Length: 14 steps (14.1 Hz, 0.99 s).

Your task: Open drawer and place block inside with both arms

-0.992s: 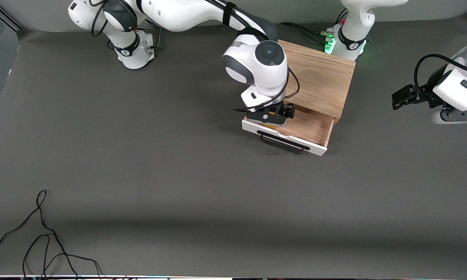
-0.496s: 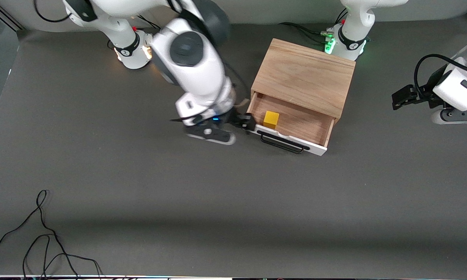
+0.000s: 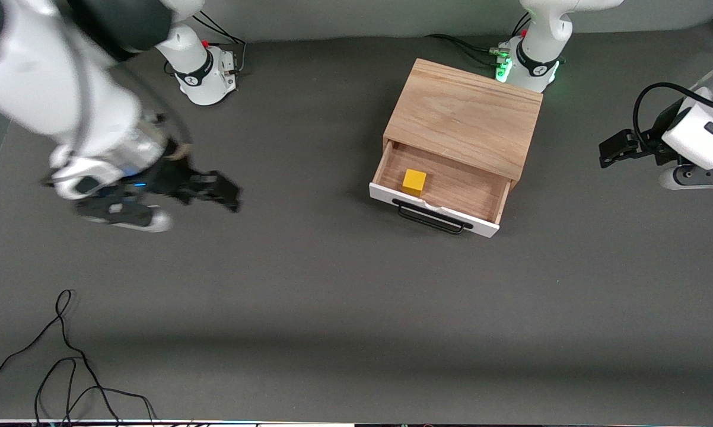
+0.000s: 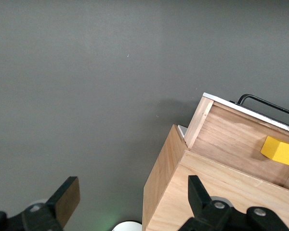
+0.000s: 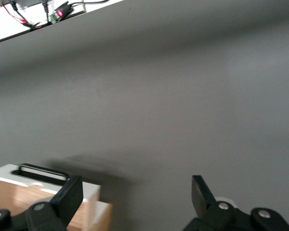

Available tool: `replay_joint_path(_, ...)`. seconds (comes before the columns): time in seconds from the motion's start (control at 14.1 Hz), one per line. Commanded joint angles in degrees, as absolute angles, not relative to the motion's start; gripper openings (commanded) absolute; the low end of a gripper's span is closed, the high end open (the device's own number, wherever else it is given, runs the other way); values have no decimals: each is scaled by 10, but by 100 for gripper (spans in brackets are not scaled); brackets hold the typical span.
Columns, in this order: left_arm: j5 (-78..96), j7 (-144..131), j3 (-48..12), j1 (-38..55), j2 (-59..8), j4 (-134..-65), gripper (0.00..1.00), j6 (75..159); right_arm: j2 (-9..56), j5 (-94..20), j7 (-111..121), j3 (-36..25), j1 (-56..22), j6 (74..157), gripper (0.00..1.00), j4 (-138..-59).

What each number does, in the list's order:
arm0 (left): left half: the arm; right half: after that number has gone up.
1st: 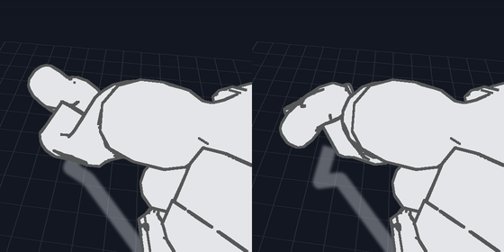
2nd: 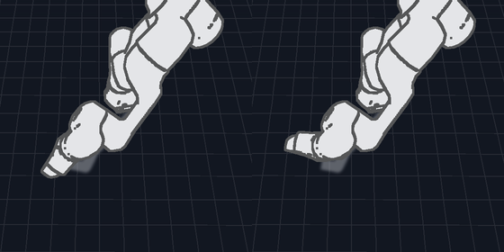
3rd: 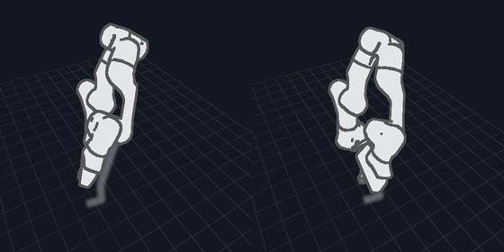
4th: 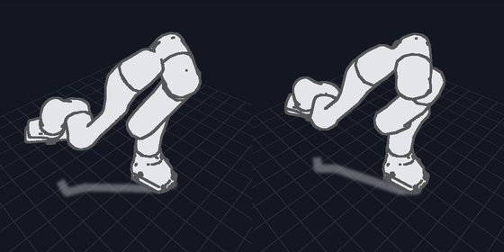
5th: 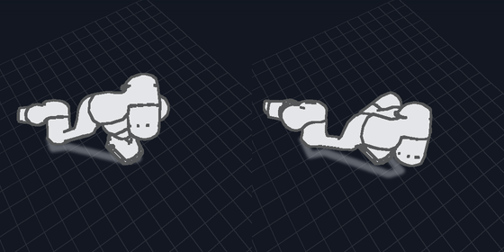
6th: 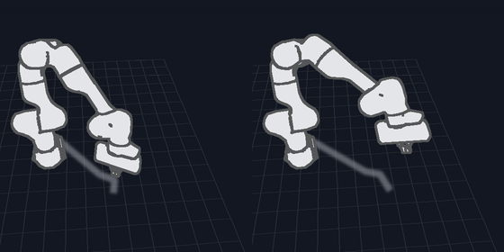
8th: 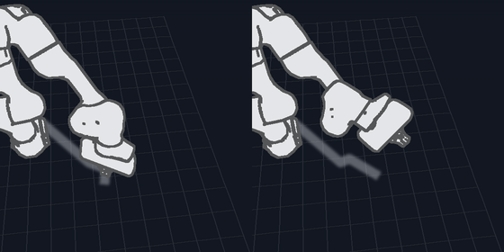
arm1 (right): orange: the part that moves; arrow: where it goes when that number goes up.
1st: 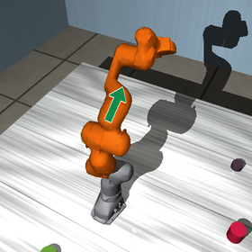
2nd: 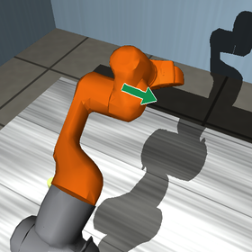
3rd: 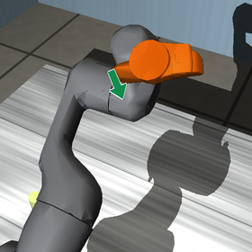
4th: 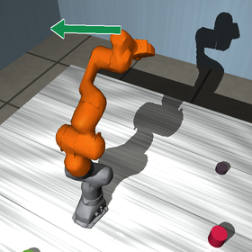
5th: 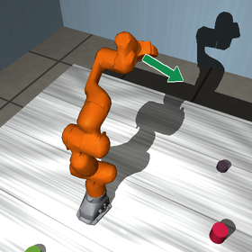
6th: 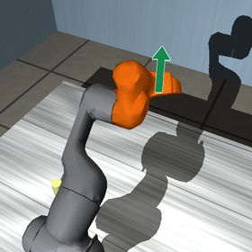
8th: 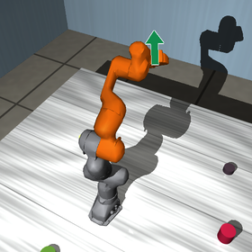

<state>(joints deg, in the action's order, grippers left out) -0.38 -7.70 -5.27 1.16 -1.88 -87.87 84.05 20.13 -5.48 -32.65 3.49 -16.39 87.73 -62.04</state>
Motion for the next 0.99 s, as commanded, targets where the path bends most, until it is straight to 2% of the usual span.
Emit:
replay_joint_path(0.0,2,-67,-54,11,-23,-868,100,838,102,-57,-220,37,-111,889,100,-755)
replay_joint_path(0.28,3,-67,-54,13,-23,-868,100,840,47,-33,-159,30,-62,892,100,-833)
replay_joint_path(0.64,3,-67,-54,11,-23,-868,100,839,40,-34,-94,-20,-54,886,100,-838)
replay_joint_path(0.92,3,-67,-54,11,-24,-868,100,840,18,-27,-76,-26,-55,891,100,-875)
